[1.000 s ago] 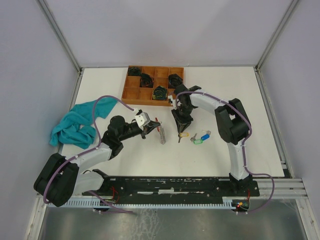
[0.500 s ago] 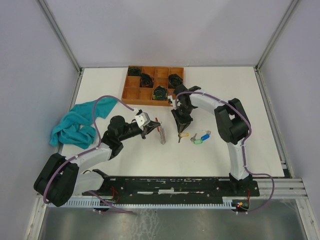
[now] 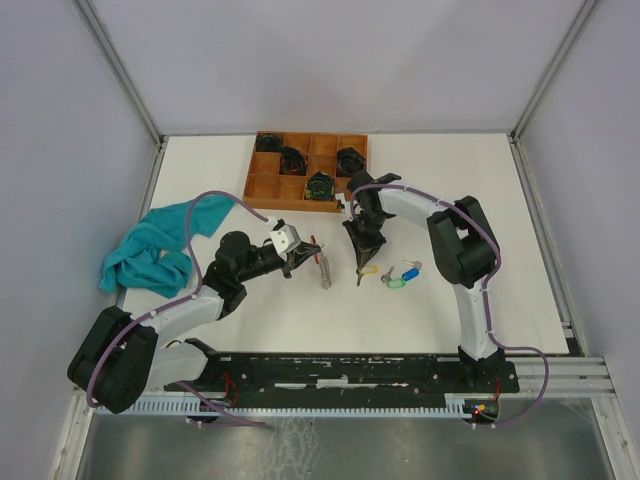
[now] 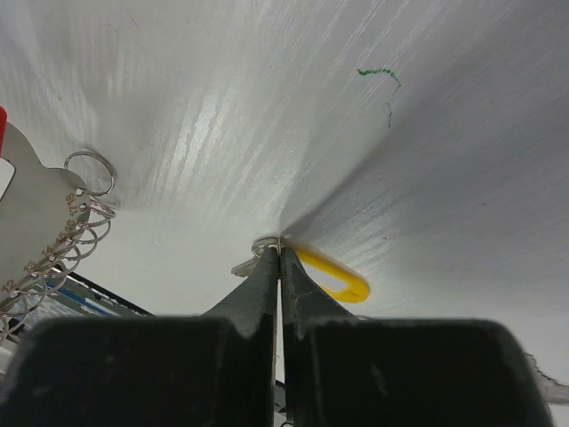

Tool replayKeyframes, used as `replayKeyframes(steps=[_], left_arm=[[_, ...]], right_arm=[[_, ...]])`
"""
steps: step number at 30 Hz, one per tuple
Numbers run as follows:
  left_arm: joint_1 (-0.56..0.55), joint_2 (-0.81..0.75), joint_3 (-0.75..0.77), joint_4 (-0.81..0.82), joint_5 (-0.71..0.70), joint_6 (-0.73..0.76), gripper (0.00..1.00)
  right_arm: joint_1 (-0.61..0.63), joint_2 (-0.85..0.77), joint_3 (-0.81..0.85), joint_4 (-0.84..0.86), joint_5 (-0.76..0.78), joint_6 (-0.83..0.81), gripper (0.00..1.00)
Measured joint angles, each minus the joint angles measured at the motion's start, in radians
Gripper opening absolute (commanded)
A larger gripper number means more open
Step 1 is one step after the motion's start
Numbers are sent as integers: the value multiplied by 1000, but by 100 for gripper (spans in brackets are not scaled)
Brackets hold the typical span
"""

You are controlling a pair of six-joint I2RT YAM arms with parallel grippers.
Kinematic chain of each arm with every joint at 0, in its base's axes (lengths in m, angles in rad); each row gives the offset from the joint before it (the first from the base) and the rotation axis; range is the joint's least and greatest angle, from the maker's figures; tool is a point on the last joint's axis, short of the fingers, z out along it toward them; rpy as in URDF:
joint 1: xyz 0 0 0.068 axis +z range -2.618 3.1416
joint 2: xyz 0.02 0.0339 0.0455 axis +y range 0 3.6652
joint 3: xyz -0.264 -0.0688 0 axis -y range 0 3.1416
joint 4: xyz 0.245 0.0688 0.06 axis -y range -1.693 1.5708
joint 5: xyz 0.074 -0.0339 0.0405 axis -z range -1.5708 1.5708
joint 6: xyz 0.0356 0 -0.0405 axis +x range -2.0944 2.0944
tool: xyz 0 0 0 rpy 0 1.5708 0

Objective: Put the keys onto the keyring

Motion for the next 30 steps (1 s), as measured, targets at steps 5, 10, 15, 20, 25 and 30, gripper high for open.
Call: replayKeyframes(steps=[5, 10, 15, 20, 25, 30], left_arm=[[0, 0, 0, 0, 0, 0, 3], [0, 0, 0, 0, 1, 0, 3], [0, -2, 0, -2, 2, 0, 3], [0, -9, 0, 4, 9, -5, 3], [0, -7, 0, 13, 27, -7, 3], [0, 1, 1, 41, 47, -7, 3]], right_arm=[[0, -10, -10, 3, 10, -11, 1], [0, -98, -71, 32, 34, -28, 1], [0, -256, -131, 76, 49, -75, 1], [0, -423, -210, 156, 53, -146, 5], [0, -578, -317, 226, 22, -270, 1], [0, -743, -420, 315, -18, -359, 1]])
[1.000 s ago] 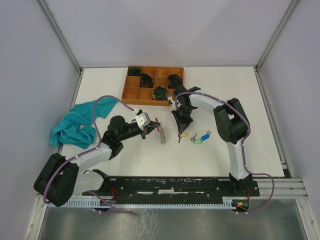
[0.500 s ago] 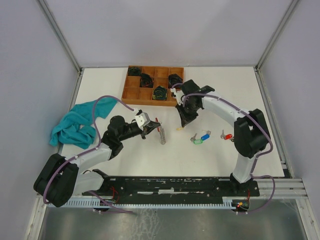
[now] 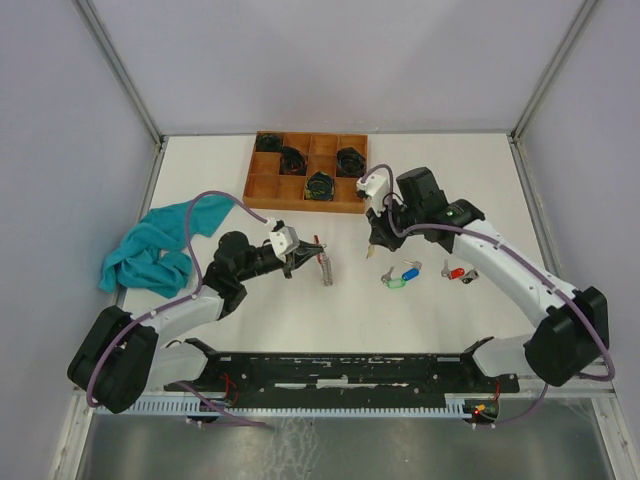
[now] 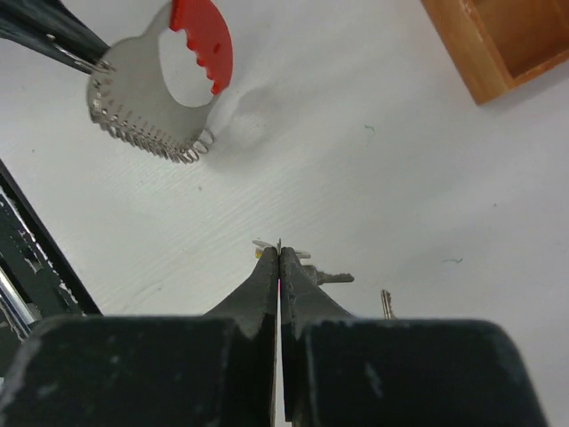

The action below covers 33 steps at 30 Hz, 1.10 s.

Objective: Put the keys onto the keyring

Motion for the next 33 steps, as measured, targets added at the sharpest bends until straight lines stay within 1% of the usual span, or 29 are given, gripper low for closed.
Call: replayKeyframes(steps=[5, 7, 12, 19, 22, 27, 33], left_arm=[[0, -3, 0, 10, 30, 1, 3], [0, -6, 0, 8, 42, 2, 3], [0, -6, 8, -1, 79, 10, 3], [6, -6, 10, -3, 140, 30, 3], [11, -6, 10, -4, 166, 37, 3], [21, -3, 10, -8, 196, 41, 3], [24, -2, 11, -23, 226, 86, 3]], right_arm=[[0, -97, -53, 124, -72, -11, 1], [0, -114, -88, 193, -107, -11, 1], [0, -120, -151, 286, -184, -30, 1], [6, -119, -176, 364, -350, -128, 1], [25, -120, -201, 387, -396, -187, 1], [67, -133, -262, 399, -408, -297, 1], [101, -139, -270, 407, -407, -368, 1]])
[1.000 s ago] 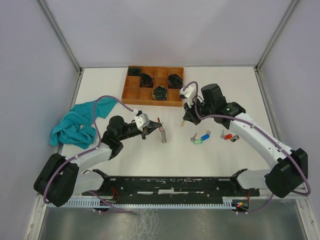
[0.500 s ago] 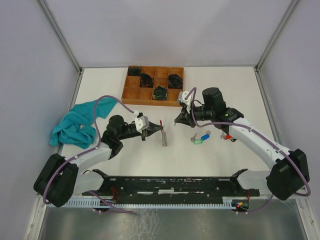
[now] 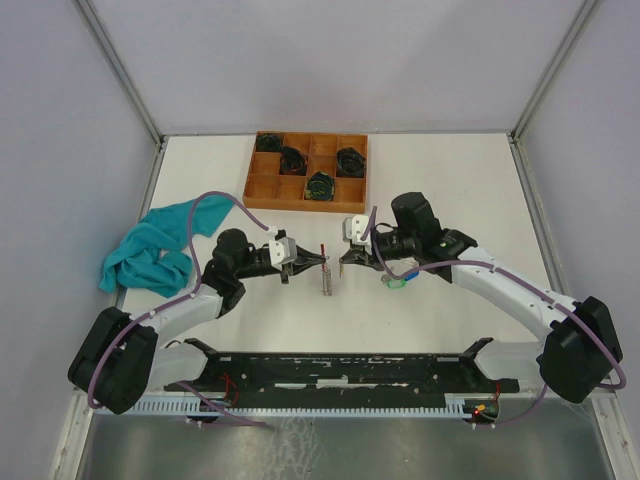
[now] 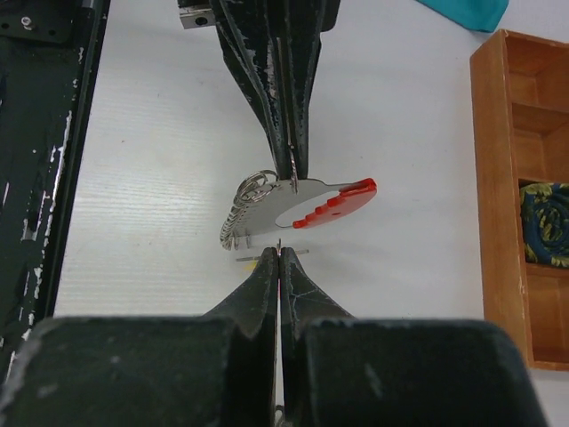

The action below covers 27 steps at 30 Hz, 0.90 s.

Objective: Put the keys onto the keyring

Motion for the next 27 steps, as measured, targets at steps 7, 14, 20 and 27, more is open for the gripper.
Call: replayKeyframes(steps=[7, 14, 20, 27], left_arm=[[0, 0, 4, -25, 19, 34, 3], [0, 0, 4, -42, 39, 44, 3], [0, 0, 4, -44, 43, 61, 3], [0, 0, 4, -44, 43, 70, 3]], right_arm=[[57, -9, -23, 8, 19, -151, 1], [60, -18, -45, 42, 38, -174, 1], [60, -18, -45, 76, 51, -169, 1], [60, -18, -45, 99, 51, -146, 1]])
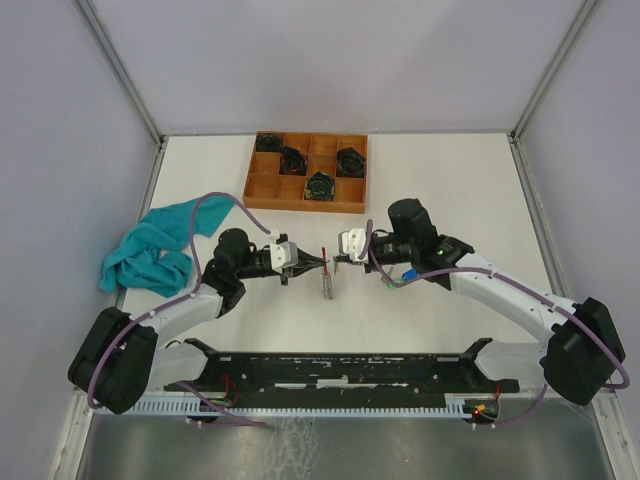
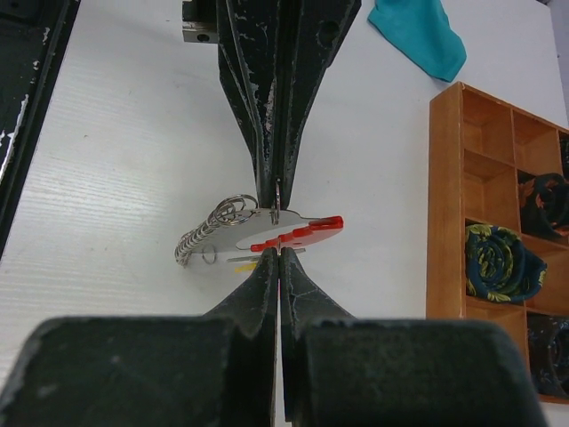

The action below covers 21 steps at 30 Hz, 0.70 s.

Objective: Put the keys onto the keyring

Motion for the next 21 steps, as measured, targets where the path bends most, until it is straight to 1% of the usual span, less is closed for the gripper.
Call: replayKeyframes(steps=[6, 16, 21], left_arm=[[2, 0, 0, 0, 0, 5, 3], [2, 0, 0, 0, 0, 5, 3], [2, 0, 0, 0, 0, 5, 3]], right_arm=[[5, 0, 0, 6, 13, -19, 1], [60, -2, -27, 3, 181, -176, 1], [68, -15, -27, -13, 182, -175, 1]])
